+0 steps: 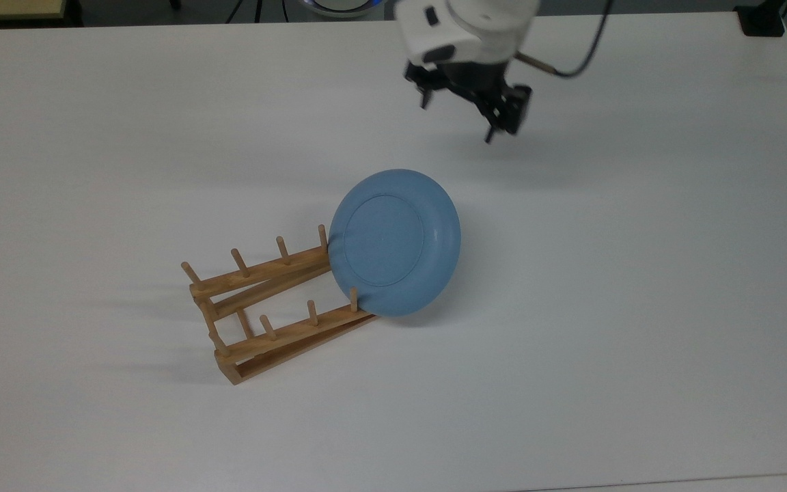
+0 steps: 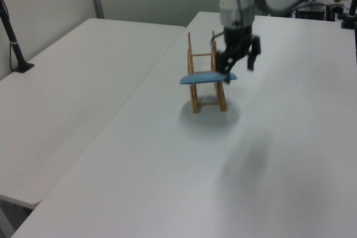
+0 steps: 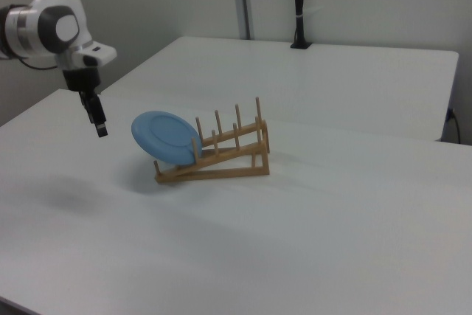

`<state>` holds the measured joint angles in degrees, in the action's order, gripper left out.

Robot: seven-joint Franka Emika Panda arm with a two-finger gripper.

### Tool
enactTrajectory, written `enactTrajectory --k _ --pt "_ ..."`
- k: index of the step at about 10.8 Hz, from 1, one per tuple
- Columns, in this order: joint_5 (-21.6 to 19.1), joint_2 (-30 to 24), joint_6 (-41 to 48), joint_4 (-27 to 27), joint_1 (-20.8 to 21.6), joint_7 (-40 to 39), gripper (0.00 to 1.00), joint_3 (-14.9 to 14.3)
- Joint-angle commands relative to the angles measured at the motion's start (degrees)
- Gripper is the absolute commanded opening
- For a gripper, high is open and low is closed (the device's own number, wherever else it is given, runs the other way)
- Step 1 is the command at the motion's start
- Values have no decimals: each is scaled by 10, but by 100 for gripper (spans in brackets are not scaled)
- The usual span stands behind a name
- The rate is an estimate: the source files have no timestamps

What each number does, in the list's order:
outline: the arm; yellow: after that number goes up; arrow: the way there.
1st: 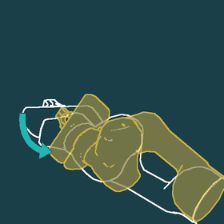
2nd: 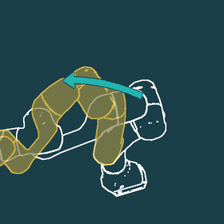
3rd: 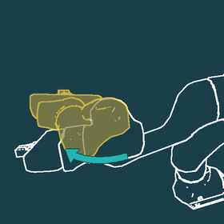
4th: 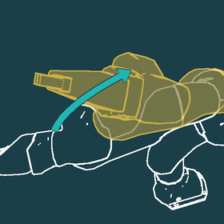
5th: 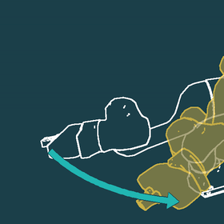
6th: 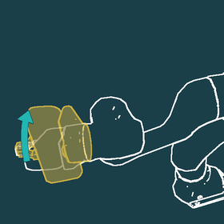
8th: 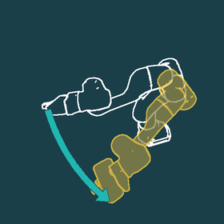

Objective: Place plate in plate rack

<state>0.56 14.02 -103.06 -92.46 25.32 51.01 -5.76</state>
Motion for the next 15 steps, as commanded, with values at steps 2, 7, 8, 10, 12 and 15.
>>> enactTrajectory --k 2,7,8,10,12,15 --pt "70 63 -93 11 37 210 100 5" --pt "174 75 -135 11 21 305 100 10" --pt "198 75 -143 11 18 316 100 6" --pt "214 78 -161 12 4 320 100 -9" --pt "232 78 -165 13 2 321 100 -24" --pt "233 77 -164 29 -2 322 100 -47"
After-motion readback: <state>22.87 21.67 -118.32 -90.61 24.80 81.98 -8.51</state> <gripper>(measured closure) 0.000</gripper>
